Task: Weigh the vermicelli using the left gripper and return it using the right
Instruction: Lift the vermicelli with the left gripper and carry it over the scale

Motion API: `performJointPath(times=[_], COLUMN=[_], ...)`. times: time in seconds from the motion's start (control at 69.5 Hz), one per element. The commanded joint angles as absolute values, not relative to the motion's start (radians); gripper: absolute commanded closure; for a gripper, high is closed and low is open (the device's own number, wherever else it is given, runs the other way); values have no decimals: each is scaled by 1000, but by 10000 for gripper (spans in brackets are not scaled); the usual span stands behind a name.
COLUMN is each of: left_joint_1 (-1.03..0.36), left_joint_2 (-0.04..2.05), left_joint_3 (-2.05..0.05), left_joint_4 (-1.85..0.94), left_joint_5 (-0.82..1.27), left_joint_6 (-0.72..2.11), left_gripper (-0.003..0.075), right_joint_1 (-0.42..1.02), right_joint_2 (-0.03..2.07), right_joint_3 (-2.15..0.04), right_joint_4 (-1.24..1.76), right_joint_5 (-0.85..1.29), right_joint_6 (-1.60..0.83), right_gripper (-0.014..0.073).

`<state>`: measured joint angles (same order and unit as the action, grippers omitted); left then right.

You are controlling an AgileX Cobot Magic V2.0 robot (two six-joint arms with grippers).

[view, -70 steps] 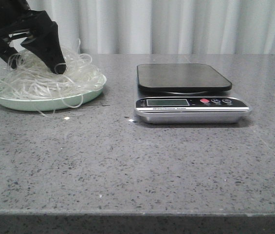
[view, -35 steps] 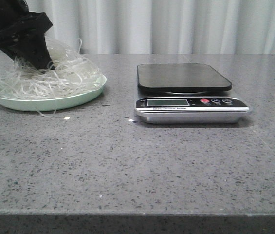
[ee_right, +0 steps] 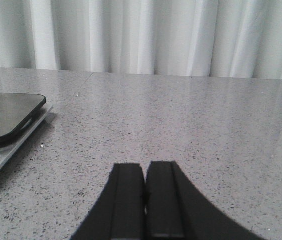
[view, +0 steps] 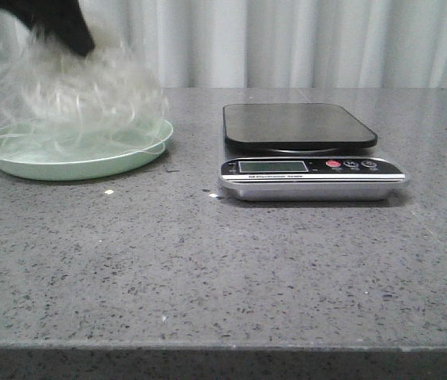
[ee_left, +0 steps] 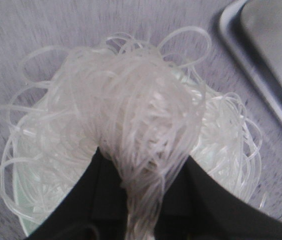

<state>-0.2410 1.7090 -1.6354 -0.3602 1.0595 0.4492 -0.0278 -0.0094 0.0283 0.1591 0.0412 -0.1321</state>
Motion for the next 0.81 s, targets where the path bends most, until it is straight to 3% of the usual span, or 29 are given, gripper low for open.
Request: performJointPath(times=[0.0,0.288,0.547,0.791], left_joint_1=[-248,-346,-551,-628], left_joint_2=[1647,1642,1683,1796], left_joint_3=[-1760,-1970,-1977,-1977], left_joint_4=[-436,-550,-552,-552], left_joint_5=[1040,1044,924,914], left_joint_6=[449,449,449,449], left_gripper=[575,575,575,575], right_joint_1=[-33,-33,-33,-33], right_joint_2=[-26,-26,-26,-26], right_joint_3=[20,20,20,20], right_joint_4=[163,163,163,163], right_joint_5=[-33,-33,-33,-33], right_joint_6=[-138,-138,-138,-138], right_gripper=[442,442,442,442])
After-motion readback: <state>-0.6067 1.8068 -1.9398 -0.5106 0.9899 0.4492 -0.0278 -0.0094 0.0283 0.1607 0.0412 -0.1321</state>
